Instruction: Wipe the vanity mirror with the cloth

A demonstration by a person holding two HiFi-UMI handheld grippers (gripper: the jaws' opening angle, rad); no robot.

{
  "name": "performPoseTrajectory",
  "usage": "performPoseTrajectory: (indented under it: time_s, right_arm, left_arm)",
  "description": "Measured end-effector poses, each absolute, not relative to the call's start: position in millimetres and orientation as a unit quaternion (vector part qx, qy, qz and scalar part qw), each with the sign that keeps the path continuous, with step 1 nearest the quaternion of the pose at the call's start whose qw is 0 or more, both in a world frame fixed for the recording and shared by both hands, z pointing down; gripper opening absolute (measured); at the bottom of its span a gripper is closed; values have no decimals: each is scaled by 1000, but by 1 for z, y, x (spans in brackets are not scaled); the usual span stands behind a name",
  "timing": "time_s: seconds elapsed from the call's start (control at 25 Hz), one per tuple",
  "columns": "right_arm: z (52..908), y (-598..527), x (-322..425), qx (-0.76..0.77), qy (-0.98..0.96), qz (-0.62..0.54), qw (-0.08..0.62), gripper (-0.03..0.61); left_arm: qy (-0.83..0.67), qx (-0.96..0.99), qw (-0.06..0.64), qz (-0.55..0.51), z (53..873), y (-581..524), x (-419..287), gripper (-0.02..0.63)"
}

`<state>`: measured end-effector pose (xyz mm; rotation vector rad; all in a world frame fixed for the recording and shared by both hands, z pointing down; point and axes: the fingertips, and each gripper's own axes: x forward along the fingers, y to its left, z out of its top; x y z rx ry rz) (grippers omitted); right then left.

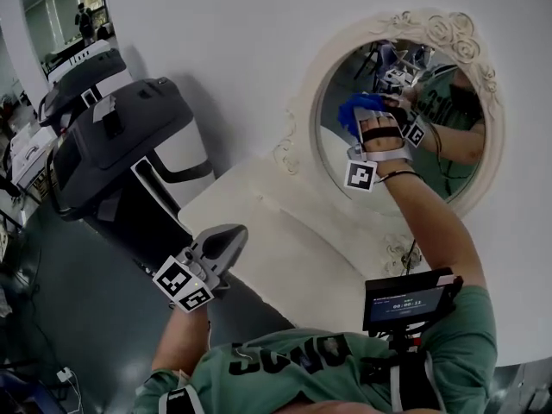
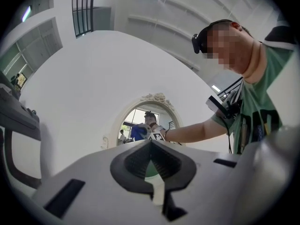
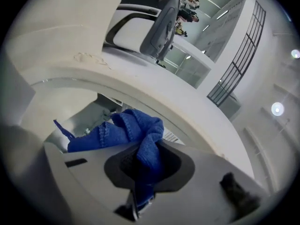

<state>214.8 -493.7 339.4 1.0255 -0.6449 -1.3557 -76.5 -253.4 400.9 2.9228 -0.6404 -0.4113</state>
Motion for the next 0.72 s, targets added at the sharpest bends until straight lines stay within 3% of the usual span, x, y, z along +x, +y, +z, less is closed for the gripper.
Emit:
performPoseTrajectory:
  time_s: [0.36, 0.72]
  right_arm:
    - [578, -513, 196, 363, -352, -551, 664, 44]
    - [610, -513, 184, 391, -447, -508, 624, 43]
  left_arm:
    - [-238, 962, 111, -76, 467, -257, -81, 11]
    - [-249, 957, 128, -76, 484, -246, -89, 11]
